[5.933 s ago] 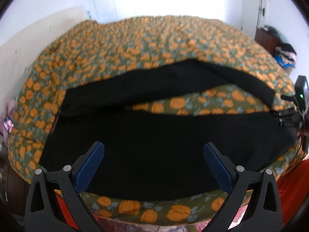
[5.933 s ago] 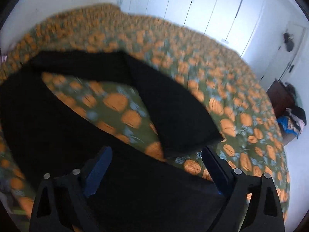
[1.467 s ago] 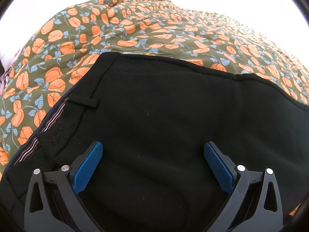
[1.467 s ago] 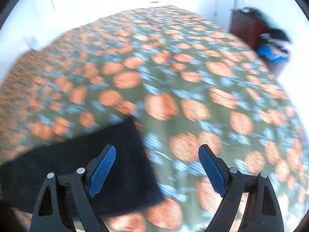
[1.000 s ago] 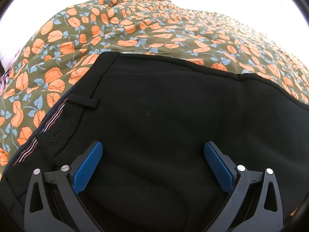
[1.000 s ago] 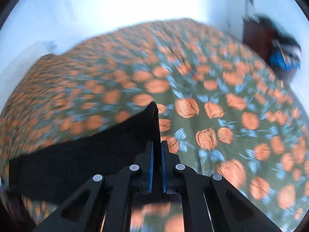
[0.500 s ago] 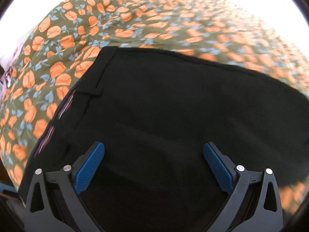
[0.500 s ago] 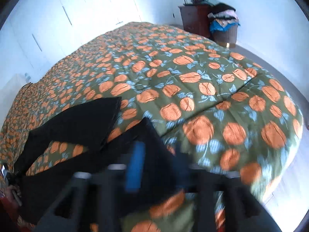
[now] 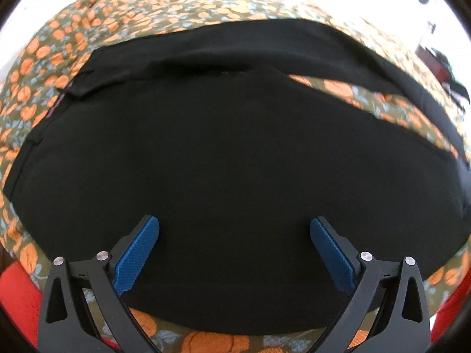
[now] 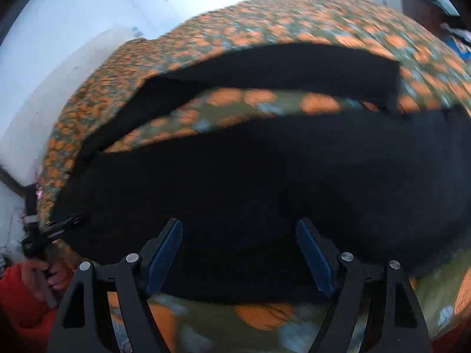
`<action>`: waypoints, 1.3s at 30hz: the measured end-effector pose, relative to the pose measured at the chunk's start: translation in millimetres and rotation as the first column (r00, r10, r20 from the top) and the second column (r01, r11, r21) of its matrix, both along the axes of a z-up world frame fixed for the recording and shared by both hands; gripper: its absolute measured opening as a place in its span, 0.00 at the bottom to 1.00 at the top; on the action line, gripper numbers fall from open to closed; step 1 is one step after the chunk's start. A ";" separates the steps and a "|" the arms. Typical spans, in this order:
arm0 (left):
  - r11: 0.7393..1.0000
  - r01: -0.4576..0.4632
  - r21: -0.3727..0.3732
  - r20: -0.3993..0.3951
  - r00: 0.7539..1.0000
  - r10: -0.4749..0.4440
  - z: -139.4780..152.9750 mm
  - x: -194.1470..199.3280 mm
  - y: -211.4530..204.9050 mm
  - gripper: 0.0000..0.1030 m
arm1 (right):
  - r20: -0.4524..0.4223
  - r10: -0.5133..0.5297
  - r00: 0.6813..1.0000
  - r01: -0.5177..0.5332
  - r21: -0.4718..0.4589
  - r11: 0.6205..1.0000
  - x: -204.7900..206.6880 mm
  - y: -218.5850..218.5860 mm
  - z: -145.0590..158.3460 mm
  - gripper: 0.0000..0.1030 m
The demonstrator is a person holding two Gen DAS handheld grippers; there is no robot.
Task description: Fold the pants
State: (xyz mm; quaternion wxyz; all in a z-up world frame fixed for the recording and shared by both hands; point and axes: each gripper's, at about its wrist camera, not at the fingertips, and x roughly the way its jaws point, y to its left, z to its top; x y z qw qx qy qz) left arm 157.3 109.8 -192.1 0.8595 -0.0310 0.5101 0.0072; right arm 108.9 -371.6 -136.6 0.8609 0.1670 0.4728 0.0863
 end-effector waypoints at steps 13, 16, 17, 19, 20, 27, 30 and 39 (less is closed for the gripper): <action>0.981 -0.192 -0.007 0.050 0.980 0.192 -9.8 19.0 50.7 0.99 | 0.084 -0.113 0.990 0.086 0.275 0.958 20.9 -21.6 42.6 0.76; 0.983 -0.181 0.030 0.073 0.981 0.179 -12.2 22.4 45.0 0.99 | 0.025 -0.164 0.986 0.138 0.431 0.892 64.1 -27.4 31.7 0.77; 0.984 -0.175 0.039 0.077 0.982 0.171 -13.9 22.2 44.0 0.99 | -0.006 -0.190 0.982 0.171 0.458 0.873 75.5 -31.1 23.3 0.77; 0.984 -0.176 0.032 0.084 0.981 0.172 -15.4 18.4 45.1 1.00 | -0.093 -0.302 0.949 0.312 0.436 0.844 97.3 -49.9 -0.6 0.77; 0.983 -0.183 0.025 0.082 0.980 0.180 -16.1 18.1 46.0 1.00 | -0.110 -0.368 0.923 0.379 0.421 0.824 99.4 -59.8 -6.7 0.73; 0.977 -0.192 0.090 0.115 0.977 0.181 -20.0 19.1 36.4 1.00 | -0.138 -0.693 0.707 0.674 0.427 0.603 88.8 -113.2 -17.2 0.18; 0.983 -0.171 0.071 0.041 0.985 0.169 -10.6 25.9 40.0 0.99 | -0.099 -0.656 0.748 0.632 0.408 0.659 91.0 -112.4 -3.6 0.05; 0.882 -0.043 -0.469 0.004 0.999 0.050 61.1 107.5 48.1 0.99 | 0.286 -0.267 0.920 0.146 0.382 0.913 44.2 -76.3 137.0 0.05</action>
